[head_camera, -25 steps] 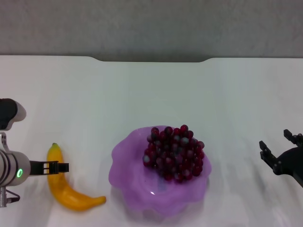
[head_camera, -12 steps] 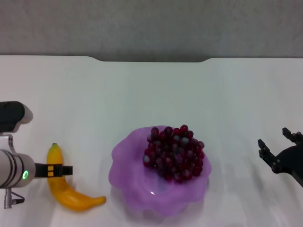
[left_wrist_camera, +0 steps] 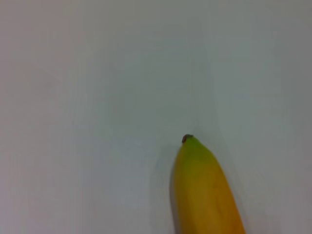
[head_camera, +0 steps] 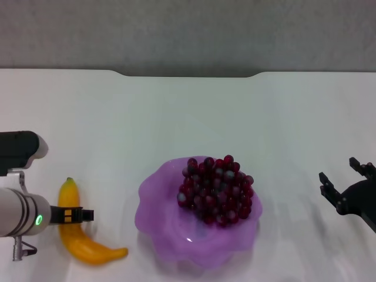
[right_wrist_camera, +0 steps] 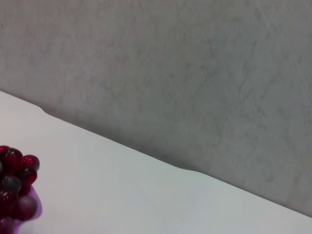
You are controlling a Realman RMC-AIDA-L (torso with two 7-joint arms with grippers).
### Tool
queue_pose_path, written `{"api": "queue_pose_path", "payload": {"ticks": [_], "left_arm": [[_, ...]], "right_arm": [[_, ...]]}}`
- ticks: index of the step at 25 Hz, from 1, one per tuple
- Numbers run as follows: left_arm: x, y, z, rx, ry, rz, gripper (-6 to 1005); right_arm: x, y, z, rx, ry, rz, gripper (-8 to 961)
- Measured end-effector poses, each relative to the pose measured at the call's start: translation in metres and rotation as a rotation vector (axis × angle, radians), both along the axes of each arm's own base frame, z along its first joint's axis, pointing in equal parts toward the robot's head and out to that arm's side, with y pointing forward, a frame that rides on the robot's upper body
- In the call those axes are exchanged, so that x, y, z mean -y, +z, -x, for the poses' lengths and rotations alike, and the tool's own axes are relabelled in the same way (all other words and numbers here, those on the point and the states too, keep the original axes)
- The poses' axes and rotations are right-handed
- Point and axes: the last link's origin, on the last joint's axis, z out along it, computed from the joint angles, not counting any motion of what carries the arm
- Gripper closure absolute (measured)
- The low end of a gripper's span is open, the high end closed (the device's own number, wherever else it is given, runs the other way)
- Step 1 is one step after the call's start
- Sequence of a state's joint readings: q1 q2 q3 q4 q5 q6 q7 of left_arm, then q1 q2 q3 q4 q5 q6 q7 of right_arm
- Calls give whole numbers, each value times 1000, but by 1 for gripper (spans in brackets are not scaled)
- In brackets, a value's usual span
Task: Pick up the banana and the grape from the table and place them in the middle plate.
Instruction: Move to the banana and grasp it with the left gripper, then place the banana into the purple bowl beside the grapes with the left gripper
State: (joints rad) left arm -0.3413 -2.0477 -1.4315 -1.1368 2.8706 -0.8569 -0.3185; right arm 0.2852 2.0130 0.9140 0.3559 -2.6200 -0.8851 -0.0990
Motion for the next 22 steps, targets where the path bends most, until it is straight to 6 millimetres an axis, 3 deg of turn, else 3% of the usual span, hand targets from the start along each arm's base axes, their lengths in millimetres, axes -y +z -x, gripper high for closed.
{"api": "queue_pose_path", "payload": {"ticks": [13, 18, 22], "left_arm": [[1, 1, 2, 8, -13, -22, 328], [-1, 3, -2, 8, -34, -27, 501], [-2, 18, -16, 13, -102, -55, 500]], "right_arm": [[0, 0, 0, 0, 1, -2, 229], [0, 0, 1, 0, 3, -1, 229], [1, 0, 0, 1, 0, 1, 229]]}}
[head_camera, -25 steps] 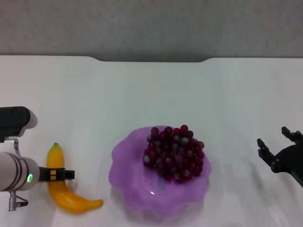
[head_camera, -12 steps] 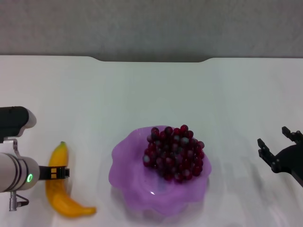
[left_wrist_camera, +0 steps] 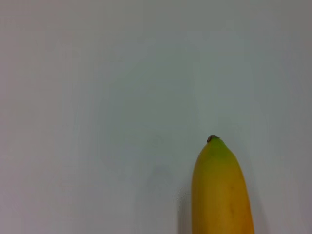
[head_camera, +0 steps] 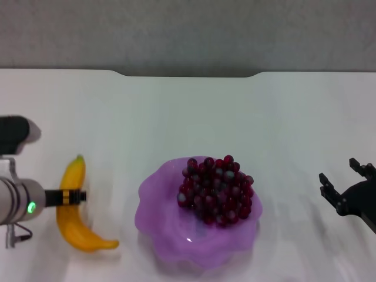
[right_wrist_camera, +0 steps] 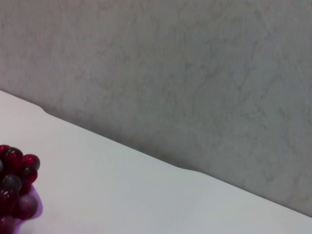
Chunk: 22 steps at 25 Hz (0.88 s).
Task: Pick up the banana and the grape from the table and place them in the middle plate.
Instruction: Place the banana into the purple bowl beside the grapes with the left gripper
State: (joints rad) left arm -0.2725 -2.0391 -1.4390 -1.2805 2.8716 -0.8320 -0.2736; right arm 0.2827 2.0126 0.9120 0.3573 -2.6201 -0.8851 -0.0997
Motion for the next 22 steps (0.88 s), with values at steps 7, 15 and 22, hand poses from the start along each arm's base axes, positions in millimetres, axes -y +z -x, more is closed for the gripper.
{"api": "queue_pose_path", "payload": {"ticks": [7, 15, 22], "left_arm": [[12, 25, -31, 94, -129, 39, 500], [21, 24, -50, 345, -245, 129, 501], [16, 9, -51, 485, -260, 84, 501]], "right_arm": [[0, -1, -2, 8, -5, 7, 229], [0, -1, -1, 8, -4, 8, 229], [-1, -1, 0, 6, -1, 8, 229]]}}
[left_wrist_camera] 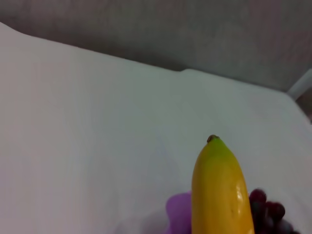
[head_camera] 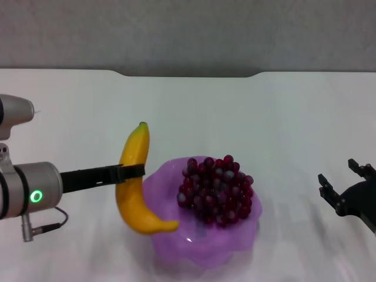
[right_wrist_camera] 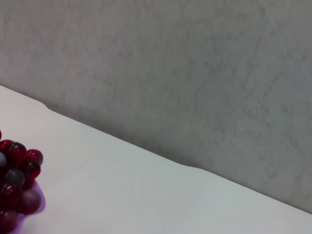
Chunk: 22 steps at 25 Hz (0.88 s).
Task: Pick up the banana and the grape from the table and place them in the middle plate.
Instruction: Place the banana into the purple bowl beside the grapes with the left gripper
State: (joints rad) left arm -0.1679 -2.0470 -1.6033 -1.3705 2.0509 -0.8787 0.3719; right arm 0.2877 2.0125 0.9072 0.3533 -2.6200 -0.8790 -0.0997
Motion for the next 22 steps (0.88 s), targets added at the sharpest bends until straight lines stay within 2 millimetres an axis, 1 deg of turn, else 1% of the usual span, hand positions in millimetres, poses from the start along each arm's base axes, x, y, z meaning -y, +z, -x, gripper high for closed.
{"api": "queue_pose_path", "payload": {"ticks": [7, 10, 16, 19, 22], "left_arm": [[-4, -13, 22, 94, 28, -31, 500], [-1, -22, 32, 140, 28, -51, 500], [11, -41, 26, 220, -23, -54, 501], [19, -52, 26, 209, -50, -60, 501], [22, -62, 28, 174, -72, -73, 501]], "right_arm": [[-2, 0, 2, 0, 8, 2, 229], [-3, 0, 3, 3, 12, 1, 229], [-3, -1, 5, 17, 22, -2, 229], [-4, -1, 6, 17, 25, -1, 229], [-5, -1, 6, 17, 26, -1, 229]]}}
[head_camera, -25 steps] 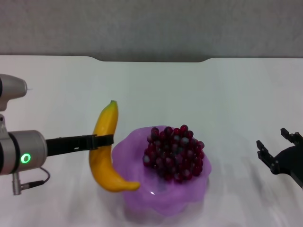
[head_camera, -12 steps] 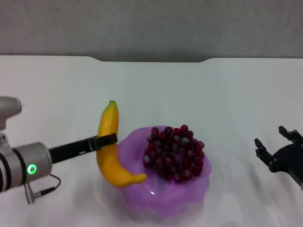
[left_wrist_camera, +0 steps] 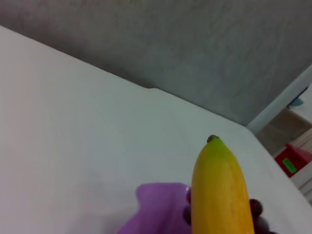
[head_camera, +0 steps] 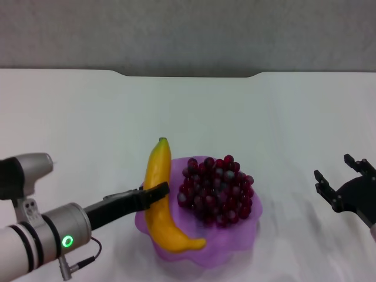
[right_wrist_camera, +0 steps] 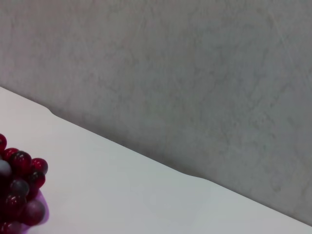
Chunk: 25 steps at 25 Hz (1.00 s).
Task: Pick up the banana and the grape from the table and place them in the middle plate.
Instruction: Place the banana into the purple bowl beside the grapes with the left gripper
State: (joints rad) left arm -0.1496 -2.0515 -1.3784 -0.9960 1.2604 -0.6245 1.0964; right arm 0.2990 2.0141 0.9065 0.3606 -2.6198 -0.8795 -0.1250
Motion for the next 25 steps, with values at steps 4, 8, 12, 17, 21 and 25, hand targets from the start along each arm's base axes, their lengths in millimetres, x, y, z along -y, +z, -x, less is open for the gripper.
{"api": "queue_pose_path", "payload": {"ticks": [4, 8, 12, 17, 21, 25], "left_arm": [[-3, -12, 5, -36, 18, -21, 500], [-11, -20, 5, -34, 31, -4, 500], [-14, -31, -3, -52, 5, 27, 500], [-16, -34, -2, -82, 15, 16, 472], [-17, -33, 1, -89, 32, 0, 450], [-17, -31, 1, -77, 27, -20, 429]], "right_arm": [[0, 0, 2, -1, 5, 1, 229], [0, -1, 2, -1, 6, 2, 229], [-1, -1, 2, 0, 8, 3, 229], [-2, -1, 3, 2, 13, 5, 229], [-2, -1, 3, 2, 13, 4, 229], [-1, -1, 2, 0, 9, 3, 229]]}}
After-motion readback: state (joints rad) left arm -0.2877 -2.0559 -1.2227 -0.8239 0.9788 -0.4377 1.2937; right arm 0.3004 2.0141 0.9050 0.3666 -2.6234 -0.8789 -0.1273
